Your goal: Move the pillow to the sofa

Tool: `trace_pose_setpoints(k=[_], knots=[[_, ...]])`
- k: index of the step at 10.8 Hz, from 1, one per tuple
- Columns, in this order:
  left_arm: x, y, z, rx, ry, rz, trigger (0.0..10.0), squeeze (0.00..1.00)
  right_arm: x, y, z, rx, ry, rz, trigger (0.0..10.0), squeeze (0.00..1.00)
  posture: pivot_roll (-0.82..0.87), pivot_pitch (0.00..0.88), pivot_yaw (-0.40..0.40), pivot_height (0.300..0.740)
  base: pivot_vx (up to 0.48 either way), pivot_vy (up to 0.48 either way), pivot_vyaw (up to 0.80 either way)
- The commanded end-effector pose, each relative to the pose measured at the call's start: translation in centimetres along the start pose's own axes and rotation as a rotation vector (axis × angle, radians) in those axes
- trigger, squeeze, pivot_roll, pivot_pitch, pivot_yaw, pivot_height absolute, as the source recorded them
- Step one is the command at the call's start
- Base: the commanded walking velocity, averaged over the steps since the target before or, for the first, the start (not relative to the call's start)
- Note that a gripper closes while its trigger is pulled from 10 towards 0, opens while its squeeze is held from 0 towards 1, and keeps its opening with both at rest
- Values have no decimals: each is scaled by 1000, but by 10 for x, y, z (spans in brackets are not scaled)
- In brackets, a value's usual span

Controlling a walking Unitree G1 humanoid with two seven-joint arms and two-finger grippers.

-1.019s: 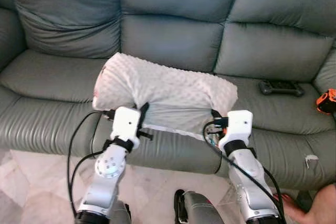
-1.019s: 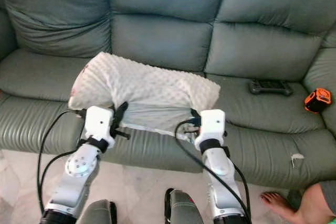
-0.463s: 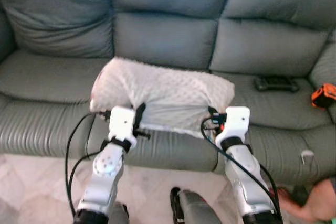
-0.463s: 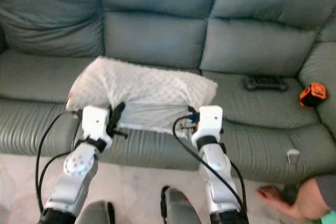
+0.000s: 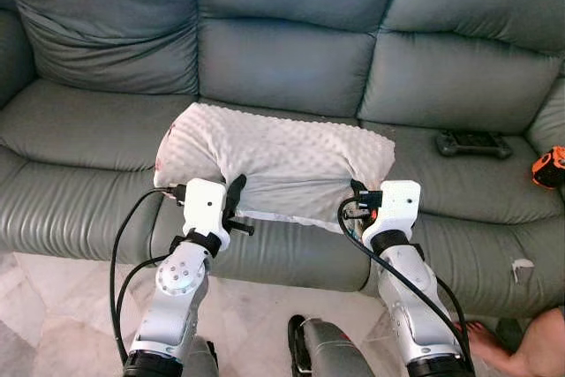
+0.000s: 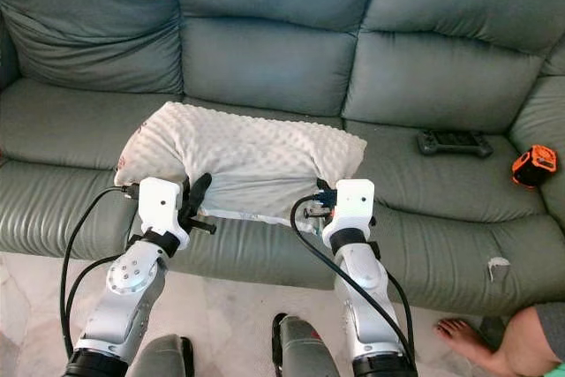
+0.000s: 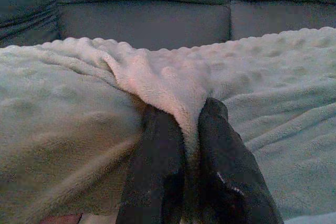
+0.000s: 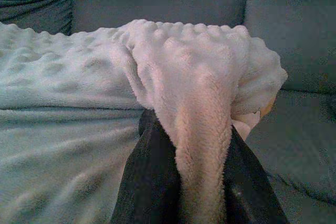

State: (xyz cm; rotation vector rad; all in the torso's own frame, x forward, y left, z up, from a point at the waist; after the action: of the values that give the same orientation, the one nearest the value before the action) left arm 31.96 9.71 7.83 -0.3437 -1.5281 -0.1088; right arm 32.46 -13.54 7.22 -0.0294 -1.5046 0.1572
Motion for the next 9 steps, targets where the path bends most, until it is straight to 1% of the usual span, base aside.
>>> trace_pose_setpoints(k=[1, 4, 7, 9], knots=[[5, 16, 5, 61, -13, -5, 10000, 0, -5, -24, 5, -87, 17, -3, 10000, 0, -45, 206, -33, 686, 0, 0, 0], [4, 15, 5, 62, -4, -11, 10000, 0, -4, -22, 4, -79, 14, -3, 10000, 0, -46, 215, -32, 646, 0, 0, 0], [5, 11, 5, 42, 1, -11, 10000, 0, -5, -24, 0, -84, 20, -10, 10000, 0, -43, 222, -30, 641, 0, 0, 0], [6, 10, 4, 42, 0, -11, 10000, 0, -4, -24, 0, -83, 20, -13, 10000, 0, -42, 224, -31, 611, 0, 0, 0]])
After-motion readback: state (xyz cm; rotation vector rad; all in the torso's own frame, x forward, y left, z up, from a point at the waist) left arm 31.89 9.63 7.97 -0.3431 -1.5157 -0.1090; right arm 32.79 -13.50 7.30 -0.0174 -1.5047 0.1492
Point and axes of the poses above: a point about 5 cm out from each wrist's last joint towards the gripper, its own z axis pointing back from the gripper into the wrist, its own x axis along the axis of the wrist's last joint, y = z × x, the point moved 6 cm from there along -z, pointing out of the wrist towards the gripper, and after that the axes turned 9 degrees about z, right-handed, at the moved point
